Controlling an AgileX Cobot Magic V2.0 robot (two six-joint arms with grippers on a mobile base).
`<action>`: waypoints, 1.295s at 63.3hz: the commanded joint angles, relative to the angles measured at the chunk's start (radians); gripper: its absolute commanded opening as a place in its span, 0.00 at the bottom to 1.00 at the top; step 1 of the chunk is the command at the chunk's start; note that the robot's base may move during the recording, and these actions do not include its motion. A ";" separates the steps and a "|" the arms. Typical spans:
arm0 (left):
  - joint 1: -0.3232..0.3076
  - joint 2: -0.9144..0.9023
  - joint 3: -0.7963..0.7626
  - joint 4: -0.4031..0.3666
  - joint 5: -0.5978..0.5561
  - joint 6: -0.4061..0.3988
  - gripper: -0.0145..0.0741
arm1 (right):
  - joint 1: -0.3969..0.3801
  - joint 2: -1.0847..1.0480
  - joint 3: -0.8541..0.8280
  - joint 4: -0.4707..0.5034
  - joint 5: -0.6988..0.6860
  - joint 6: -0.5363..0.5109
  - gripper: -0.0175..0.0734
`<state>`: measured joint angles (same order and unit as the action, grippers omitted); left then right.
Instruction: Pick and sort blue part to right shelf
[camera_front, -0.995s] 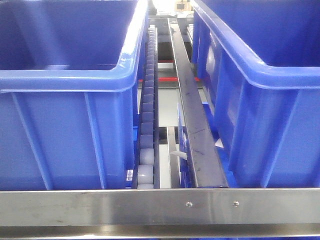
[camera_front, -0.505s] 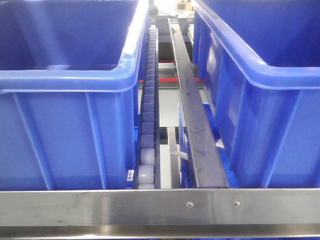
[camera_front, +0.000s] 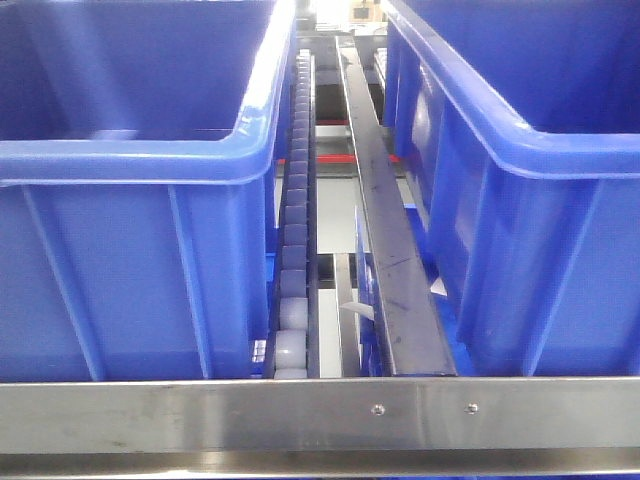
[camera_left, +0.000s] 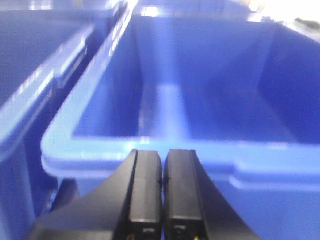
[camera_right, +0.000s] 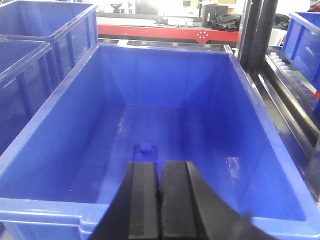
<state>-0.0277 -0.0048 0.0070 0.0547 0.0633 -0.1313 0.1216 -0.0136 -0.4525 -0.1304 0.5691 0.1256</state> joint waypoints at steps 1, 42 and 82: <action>0.000 -0.024 0.023 -0.010 -0.104 -0.001 0.30 | -0.005 -0.011 -0.022 -0.018 -0.096 -0.009 0.23; 0.000 -0.022 0.023 -0.010 -0.102 -0.001 0.30 | -0.005 -0.011 -0.020 -0.019 -0.096 -0.009 0.23; 0.000 -0.022 0.023 -0.010 -0.102 -0.001 0.30 | -0.174 -0.019 0.461 0.175 -0.569 -0.100 0.23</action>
<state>-0.0277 -0.0048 0.0070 0.0547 0.0564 -0.1313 -0.0470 -0.0136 0.0180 0.0462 0.1277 0.0378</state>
